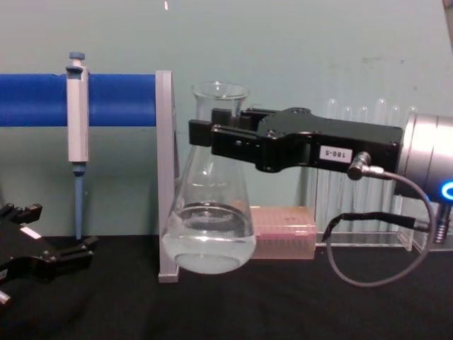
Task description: Grasp the erlenmeyer flask with one hand, shake it three times, then place it back.
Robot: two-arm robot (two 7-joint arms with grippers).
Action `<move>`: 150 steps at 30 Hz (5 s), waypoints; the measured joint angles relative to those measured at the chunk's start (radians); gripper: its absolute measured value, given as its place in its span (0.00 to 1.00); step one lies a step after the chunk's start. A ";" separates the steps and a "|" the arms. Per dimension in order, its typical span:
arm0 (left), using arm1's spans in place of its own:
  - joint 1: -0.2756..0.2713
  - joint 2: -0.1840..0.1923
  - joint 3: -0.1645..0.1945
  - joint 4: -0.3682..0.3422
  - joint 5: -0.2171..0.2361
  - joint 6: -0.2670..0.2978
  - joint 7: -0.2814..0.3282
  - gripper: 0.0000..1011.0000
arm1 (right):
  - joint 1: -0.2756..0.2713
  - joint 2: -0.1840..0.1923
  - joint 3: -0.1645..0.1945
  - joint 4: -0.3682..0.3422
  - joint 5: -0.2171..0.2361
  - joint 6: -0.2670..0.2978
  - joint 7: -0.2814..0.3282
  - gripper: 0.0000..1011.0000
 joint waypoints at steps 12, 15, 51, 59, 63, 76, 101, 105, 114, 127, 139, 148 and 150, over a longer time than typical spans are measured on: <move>0.000 0.000 0.000 0.000 0.000 0.000 0.000 0.99 | -0.063 0.018 0.075 -0.044 -0.056 -0.007 -0.186 0.45; 0.000 0.000 0.000 0.000 0.000 0.000 0.000 0.99 | -0.091 0.027 0.117 -0.062 -0.080 -0.007 -0.251 0.45; 0.000 0.000 0.000 0.000 0.000 0.000 0.000 0.99 | -0.184 0.016 0.263 -0.113 -0.134 0.025 -0.286 0.45; 0.000 0.000 0.000 0.000 0.000 0.000 0.000 0.99 | -0.121 -0.008 0.171 -0.069 -0.091 0.012 -0.140 0.45; 0.000 0.000 0.000 0.000 0.000 0.000 0.000 0.99 | -0.097 -0.011 0.136 -0.054 -0.071 0.006 -0.086 0.45; 0.000 0.000 0.000 0.000 0.000 0.000 0.000 0.99 | -0.060 -0.001 0.063 -0.044 -0.035 -0.004 -0.011 0.45; 0.000 0.000 0.000 0.000 0.000 0.000 0.000 0.99 | -0.214 0.092 0.263 -0.148 -0.039 -0.014 -0.283 0.45; 0.000 0.000 0.000 0.000 0.000 0.000 0.000 0.99 | -0.244 0.100 0.310 -0.165 -0.047 -0.007 -0.318 0.45; 0.000 0.000 0.000 0.000 0.000 0.000 0.000 0.99 | -0.249 0.086 0.333 -0.157 -0.056 0.005 -0.306 0.45; 0.000 0.000 0.000 0.000 0.000 0.000 0.000 0.99 | -0.157 0.041 0.236 -0.075 -0.042 0.005 -0.174 0.45; 0.000 0.000 0.000 0.000 0.000 0.000 0.000 0.99 | -0.089 0.020 0.145 -0.019 -0.008 -0.001 -0.085 0.45; 0.000 0.000 0.000 0.000 0.000 0.000 0.000 0.99 | -0.073 0.029 0.118 -0.006 0.007 -0.002 -0.077 0.45; 0.000 0.000 0.000 0.000 0.000 0.000 0.000 0.99 | -0.070 0.030 0.115 -0.003 0.011 -0.002 -0.075 0.45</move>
